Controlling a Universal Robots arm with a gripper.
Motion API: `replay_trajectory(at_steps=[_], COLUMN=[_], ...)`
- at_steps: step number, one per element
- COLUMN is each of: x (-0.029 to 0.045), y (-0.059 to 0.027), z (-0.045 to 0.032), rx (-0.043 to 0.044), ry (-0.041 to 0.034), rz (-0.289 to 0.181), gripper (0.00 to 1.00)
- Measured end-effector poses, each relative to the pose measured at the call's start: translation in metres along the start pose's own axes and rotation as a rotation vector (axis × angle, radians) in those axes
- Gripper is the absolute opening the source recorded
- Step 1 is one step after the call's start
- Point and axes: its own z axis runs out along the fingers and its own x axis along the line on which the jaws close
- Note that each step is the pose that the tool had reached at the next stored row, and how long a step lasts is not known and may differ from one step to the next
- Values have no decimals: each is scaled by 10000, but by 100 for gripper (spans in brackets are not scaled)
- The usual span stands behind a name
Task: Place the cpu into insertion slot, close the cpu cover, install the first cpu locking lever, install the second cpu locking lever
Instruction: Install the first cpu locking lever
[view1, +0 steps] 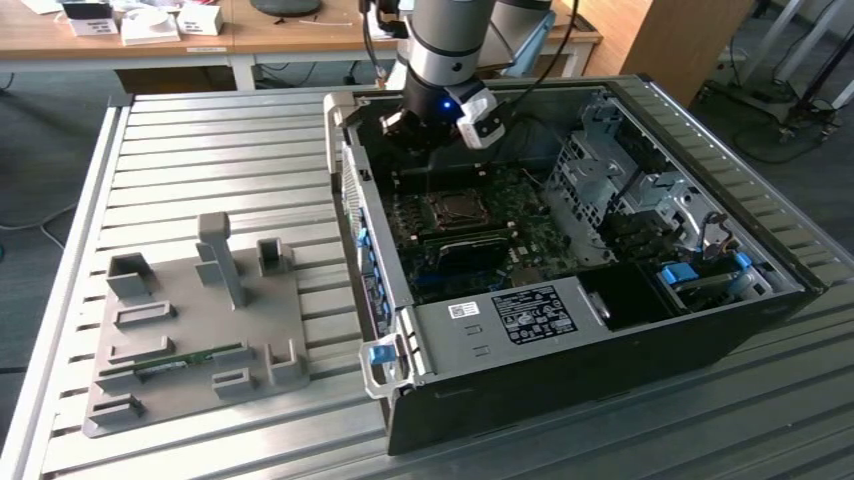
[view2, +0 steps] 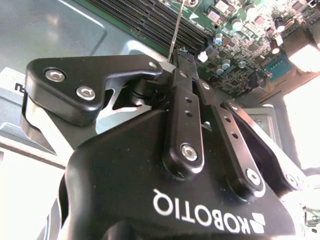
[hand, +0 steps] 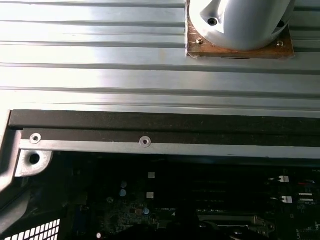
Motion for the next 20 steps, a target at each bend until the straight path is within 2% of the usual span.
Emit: replay_trajectory(at_steps=[20], x=[-29], y=[-1], z=[2], rx=[-1], ry=[0], rz=[1], gripper=[11])
